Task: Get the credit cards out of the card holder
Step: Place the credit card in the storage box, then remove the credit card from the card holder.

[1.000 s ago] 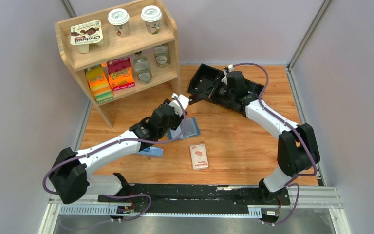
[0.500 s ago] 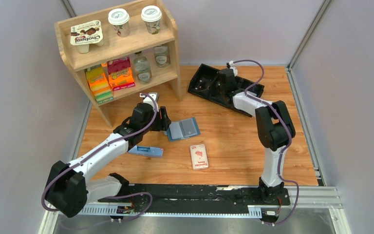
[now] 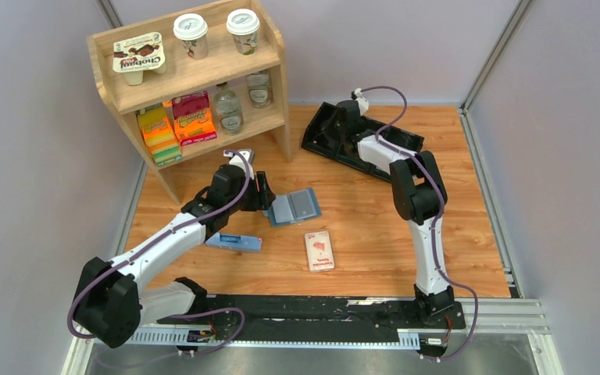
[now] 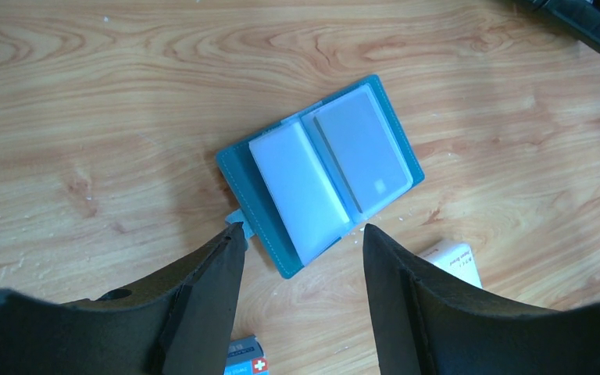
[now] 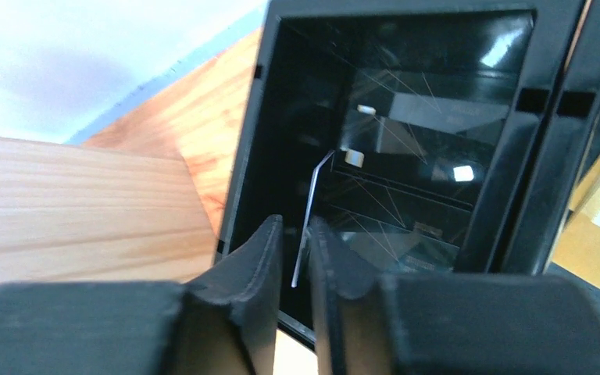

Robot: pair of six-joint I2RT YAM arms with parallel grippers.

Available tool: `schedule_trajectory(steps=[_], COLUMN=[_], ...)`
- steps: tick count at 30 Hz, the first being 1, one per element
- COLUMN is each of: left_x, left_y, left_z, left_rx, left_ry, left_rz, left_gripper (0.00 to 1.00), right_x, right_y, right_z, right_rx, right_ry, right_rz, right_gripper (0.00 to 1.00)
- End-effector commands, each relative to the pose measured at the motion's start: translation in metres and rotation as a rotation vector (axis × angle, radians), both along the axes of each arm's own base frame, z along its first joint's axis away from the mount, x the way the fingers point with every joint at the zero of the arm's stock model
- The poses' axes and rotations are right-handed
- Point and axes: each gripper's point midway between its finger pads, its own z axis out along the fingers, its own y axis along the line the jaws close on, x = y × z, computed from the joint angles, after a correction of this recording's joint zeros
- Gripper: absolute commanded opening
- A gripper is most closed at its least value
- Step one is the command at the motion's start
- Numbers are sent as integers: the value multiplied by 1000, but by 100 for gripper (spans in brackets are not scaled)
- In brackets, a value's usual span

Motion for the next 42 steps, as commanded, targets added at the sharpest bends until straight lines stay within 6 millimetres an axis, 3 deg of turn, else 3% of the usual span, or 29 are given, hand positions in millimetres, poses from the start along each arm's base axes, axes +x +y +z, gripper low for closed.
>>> schedule_trajectory(steps=[1,2,10,15,20,25,29,34,42], left_x=[7,6,9,12,14,15,16,14,5], left_y=[-8,-7,-13,-25,-34,-30,-28,-24,-13], left_z=[17,17,29,27,11,-20,-45,-65,-92], left_rx=[-34,-25,-26,-40,-58,-15,17,65,129], left_ry=[-17,-10,0,46,124,243,319,365,445], left_rz=[-15,-16,-44,-84,-79,-35,-23,-13,16], left_gripper=[65,65,65,64,61,55,50,46,45], right_x=[2,-4,-41,-82,-136,-198,-236,-261,-267], right_y=[-2,-6,-43,-36,-14,22,43,57,67], right_z=[11,8,54,67,65,40,15,-10,-32], right_rx=[-57,-85,-251,-262,-204,-150,-159,-179,-237], right_ry=[-6,23,5,-5,24,90,131,169,199], right_rz=[-9,-13,-63,70,249,464,553,604,637], right_gripper=[27,29,62,69,66,59,56,53,52])
